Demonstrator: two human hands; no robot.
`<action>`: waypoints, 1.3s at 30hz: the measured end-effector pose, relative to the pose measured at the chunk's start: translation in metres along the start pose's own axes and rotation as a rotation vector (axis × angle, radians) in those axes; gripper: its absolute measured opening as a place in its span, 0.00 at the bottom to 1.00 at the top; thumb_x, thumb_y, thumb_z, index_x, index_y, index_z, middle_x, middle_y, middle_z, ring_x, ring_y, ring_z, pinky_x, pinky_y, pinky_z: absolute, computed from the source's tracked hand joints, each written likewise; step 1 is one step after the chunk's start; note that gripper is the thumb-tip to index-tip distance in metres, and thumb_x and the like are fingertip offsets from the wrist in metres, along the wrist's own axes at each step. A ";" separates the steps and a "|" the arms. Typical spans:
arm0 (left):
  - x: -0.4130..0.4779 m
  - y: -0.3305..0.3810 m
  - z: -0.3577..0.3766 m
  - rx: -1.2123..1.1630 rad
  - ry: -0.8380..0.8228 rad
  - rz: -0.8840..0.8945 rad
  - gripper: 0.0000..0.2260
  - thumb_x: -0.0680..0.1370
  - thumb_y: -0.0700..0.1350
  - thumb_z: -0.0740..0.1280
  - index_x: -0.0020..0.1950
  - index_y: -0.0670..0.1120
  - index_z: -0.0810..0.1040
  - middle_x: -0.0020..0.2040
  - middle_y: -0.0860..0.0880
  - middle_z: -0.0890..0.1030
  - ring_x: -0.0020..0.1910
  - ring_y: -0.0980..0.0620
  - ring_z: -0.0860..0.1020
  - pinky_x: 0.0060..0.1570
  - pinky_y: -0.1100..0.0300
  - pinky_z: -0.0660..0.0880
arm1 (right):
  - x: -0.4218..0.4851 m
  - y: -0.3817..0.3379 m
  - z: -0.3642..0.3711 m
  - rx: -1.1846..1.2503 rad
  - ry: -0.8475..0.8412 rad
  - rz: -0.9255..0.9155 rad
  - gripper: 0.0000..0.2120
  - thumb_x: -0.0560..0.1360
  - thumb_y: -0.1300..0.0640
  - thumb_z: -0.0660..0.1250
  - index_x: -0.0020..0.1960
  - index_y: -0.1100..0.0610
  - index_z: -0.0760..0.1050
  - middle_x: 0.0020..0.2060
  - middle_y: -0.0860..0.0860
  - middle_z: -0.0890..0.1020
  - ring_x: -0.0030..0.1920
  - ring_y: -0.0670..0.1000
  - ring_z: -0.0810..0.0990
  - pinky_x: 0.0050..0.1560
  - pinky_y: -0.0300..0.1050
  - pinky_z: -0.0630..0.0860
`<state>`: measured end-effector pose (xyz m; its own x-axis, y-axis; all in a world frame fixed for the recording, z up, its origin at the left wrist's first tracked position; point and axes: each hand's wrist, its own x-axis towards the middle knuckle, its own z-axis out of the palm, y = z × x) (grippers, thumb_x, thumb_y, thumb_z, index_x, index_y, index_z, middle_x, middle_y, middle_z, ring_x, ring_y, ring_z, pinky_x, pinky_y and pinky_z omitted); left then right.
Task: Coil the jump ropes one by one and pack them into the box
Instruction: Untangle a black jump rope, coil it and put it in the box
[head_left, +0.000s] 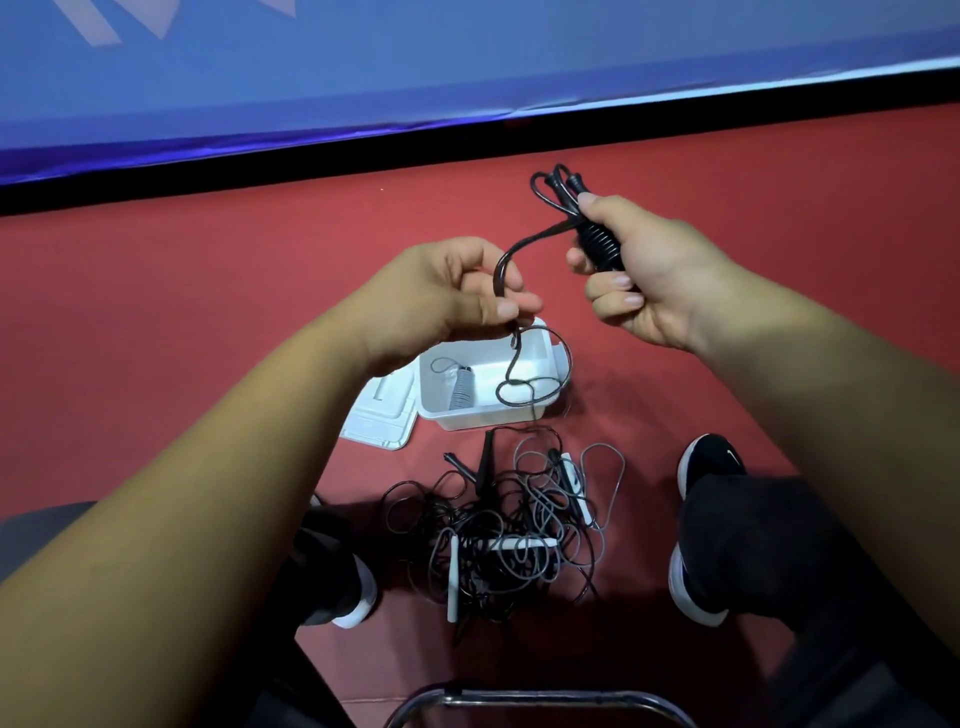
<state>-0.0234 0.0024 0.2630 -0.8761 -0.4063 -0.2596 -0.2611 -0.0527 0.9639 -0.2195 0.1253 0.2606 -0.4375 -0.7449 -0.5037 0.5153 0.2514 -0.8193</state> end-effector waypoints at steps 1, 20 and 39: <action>-0.001 -0.001 0.000 0.077 0.015 -0.001 0.09 0.78 0.31 0.72 0.56 0.38 0.78 0.54 0.34 0.86 0.55 0.42 0.86 0.58 0.52 0.83 | -0.001 0.000 0.000 -0.005 -0.007 0.003 0.14 0.81 0.44 0.70 0.49 0.55 0.74 0.36 0.51 0.78 0.25 0.45 0.60 0.19 0.37 0.55; 0.015 -0.012 -0.004 0.189 0.269 -0.160 0.06 0.84 0.37 0.67 0.54 0.37 0.83 0.45 0.37 0.84 0.40 0.43 0.84 0.43 0.54 0.85 | -0.033 0.000 0.007 -0.253 -0.569 0.251 0.18 0.84 0.44 0.60 0.46 0.56 0.77 0.29 0.48 0.70 0.20 0.40 0.57 0.21 0.34 0.46; 0.005 0.015 -0.007 0.937 0.234 0.420 0.06 0.79 0.43 0.73 0.54 0.49 0.88 0.48 0.49 0.82 0.49 0.50 0.81 0.53 0.53 0.77 | -0.017 0.029 0.014 -0.618 -0.311 0.193 0.20 0.85 0.42 0.65 0.58 0.61 0.76 0.35 0.55 0.81 0.31 0.52 0.82 0.28 0.42 0.79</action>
<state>-0.0287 -0.0070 0.2761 -0.8949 -0.3998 0.1985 -0.2512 0.8187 0.5164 -0.1871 0.1365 0.2487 -0.1026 -0.7701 -0.6296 0.0101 0.6321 -0.7748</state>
